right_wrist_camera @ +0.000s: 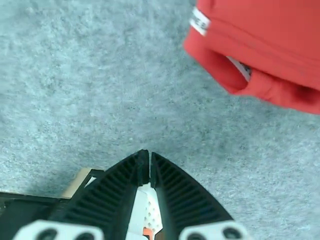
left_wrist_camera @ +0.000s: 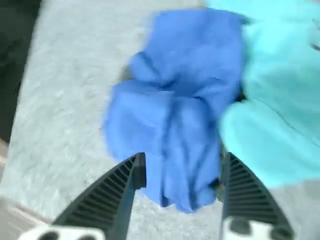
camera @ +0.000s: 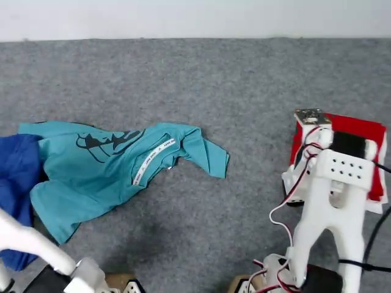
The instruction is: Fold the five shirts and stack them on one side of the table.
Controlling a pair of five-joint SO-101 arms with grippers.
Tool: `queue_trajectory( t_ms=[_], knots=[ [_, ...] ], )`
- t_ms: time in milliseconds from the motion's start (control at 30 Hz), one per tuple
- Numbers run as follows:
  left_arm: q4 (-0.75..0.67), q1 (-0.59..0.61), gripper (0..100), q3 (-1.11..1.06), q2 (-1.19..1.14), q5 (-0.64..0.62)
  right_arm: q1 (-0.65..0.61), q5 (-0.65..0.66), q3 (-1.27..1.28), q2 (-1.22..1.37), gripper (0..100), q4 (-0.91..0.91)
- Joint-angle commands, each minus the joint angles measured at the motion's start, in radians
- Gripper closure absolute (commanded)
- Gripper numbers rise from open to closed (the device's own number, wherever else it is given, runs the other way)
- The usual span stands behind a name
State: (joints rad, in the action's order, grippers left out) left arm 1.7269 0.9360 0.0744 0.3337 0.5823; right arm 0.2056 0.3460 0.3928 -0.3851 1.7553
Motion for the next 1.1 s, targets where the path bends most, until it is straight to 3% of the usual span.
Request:
queue_trajectory(
  t_ms=[0, 200, 633, 800, 1067],
  knots=[
    [0.028, -0.103, 75, -0.065, 0.031, 0.066, -0.056, -0.011, -0.009, -0.035, 99.0, 0.039],
    [-0.011, -0.342, 75, -0.357, 0.029, 0.121, -0.073, -0.008, -0.009, -0.025, 99.0, 0.039],
    [-0.422, -0.706, 75, -0.773, 0.026, -0.005, -0.071, -0.008, -0.005, -0.025, 99.0, 0.039],
    [-0.494, -0.733, 75, -0.742, -0.121, -0.058, -0.071, -0.006, -0.005, -0.025, 99.0, 0.039],
    [-0.497, -0.733, 76, -0.545, -0.459, -0.100, -0.071, -0.006, -0.005, -0.025, 99.0, 0.039]
  ],
)
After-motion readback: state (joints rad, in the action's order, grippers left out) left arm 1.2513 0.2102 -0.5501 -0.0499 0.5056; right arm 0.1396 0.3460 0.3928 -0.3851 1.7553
